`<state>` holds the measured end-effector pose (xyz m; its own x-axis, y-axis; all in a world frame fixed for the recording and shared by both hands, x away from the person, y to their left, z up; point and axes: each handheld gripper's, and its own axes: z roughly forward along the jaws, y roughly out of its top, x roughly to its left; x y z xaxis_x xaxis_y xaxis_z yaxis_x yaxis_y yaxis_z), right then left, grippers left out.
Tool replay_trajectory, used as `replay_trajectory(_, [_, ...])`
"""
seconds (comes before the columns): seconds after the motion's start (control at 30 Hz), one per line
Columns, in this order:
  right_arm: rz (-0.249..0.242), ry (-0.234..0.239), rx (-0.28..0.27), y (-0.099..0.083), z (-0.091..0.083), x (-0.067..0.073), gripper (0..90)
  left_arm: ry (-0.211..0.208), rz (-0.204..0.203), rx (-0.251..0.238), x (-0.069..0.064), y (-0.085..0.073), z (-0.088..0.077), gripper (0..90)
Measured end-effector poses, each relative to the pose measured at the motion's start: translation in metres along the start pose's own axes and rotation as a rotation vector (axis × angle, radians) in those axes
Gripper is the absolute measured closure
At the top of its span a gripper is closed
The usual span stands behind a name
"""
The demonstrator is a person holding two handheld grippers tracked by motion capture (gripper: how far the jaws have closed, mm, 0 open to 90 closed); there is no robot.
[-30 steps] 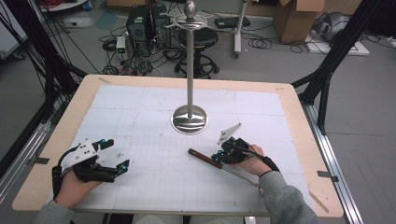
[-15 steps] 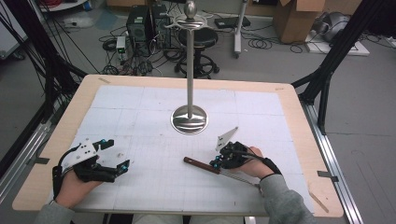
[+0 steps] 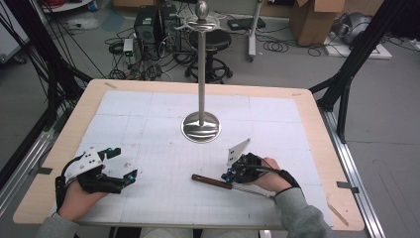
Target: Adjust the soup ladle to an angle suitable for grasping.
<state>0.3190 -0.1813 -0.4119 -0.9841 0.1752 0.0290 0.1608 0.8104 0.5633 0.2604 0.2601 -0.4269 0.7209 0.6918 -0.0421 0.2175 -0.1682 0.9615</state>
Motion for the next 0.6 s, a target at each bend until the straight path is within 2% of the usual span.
replay_trajectory(0.07, [0.007, -0.021, -0.026, 0.0, -0.01, 0.002, 86.9, -0.001, -0.001, 0.002, 0.001, 0.0, 0.0, 2.5])
replay_trajectory(0.17, [-0.001, -0.034, -0.052, -0.001, -0.023, 0.009, 77.3, -0.001, -0.003, 0.003, 0.001, 0.0, 0.001, 2.5])
replay_trajectory(0.3, [-0.007, -0.074, -0.08, -0.003, -0.037, 0.014, 64.2, -0.001, -0.005, -0.005, 0.001, 0.0, -0.001, 2.5])
replay_trajectory(0.33, [-0.006, -0.084, -0.077, -0.003, -0.039, 0.015, 61.1, -0.002, -0.006, -0.007, 0.001, 0.001, -0.001, 2.5])
replay_trajectory(0.47, [0.021, -0.079, -0.043, -0.005, -0.045, 0.016, 42.5, -0.005, -0.01, -0.008, 0.001, 0.0, 0.0, 2.5])
replay_trajectory(0.6, [0.023, -0.057, -0.019, -0.01, -0.048, 0.017, 39.9, -0.002, -0.01, -0.01, 0.001, 0.001, -0.001, 2.5])
